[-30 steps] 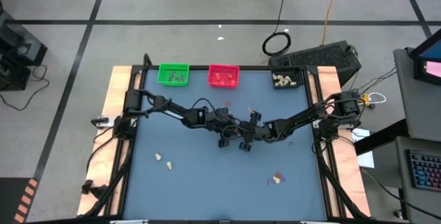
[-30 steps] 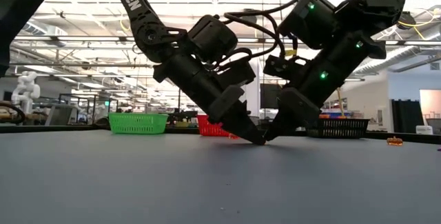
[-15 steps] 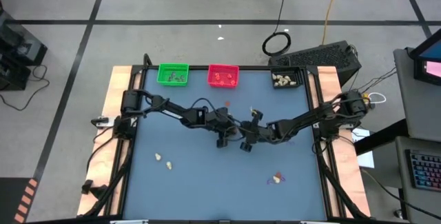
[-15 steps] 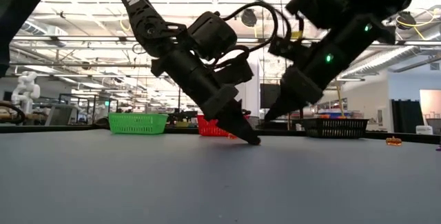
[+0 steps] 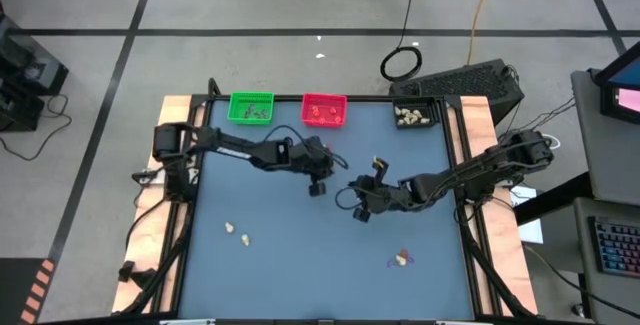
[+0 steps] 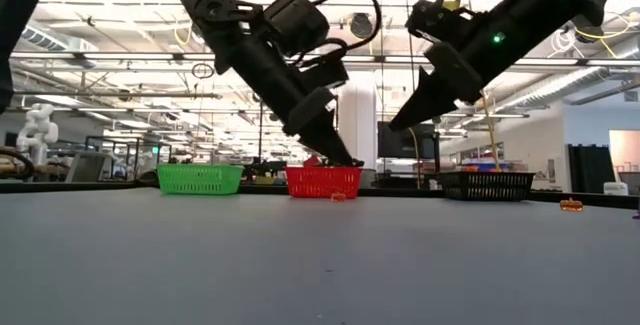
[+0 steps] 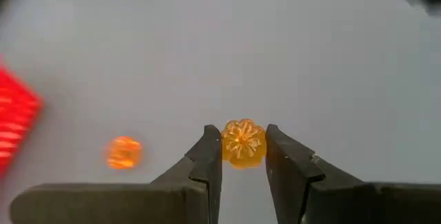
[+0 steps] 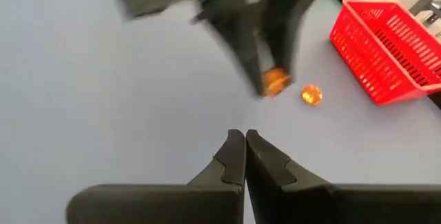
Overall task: Sort Halloween decoration
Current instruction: Put the orange pumpkin toy into the red bin
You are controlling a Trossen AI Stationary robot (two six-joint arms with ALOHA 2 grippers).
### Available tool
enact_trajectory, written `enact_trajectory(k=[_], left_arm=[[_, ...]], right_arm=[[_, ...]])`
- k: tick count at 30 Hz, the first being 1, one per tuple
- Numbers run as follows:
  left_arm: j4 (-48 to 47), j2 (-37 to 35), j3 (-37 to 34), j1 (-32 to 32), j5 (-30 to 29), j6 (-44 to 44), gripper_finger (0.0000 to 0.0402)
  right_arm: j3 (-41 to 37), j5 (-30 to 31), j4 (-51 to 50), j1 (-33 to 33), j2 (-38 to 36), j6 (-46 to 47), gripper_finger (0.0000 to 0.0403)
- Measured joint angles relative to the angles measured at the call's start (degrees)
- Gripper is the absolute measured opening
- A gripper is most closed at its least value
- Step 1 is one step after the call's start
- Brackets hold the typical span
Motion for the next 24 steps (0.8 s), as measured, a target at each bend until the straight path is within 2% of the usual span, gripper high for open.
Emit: enact_trajectory(k=[6, 11, 18, 24], left_arm=[[-0.28, -4.23, 0.12, 7.19, -0.38, -1.6, 0.0088], [-3.48, -4.58, 2.68, 15.31, 0.28, -2.0, 0.0088], [-6.54, 0.33, 9.89, 23.3, 6.29, -1.5, 0.0086], [-10.5, 6.63, 16.5, 27.03, 11.4, -0.12, 0.0086]], right_arm=[[-0.04, 0.0, -0.72, 0.33, 0.08, 0.52, 0.0], [-0.04, 0.0, -0.81, 0.33, 0.1, 0.36, 0.0], [-0.06, -0.02, -0.51, 0.35, 0.12, 0.22, 0.0], [-0.06, -0.03, -0.48, 0.35, 0.12, 0.2, 0.0]])
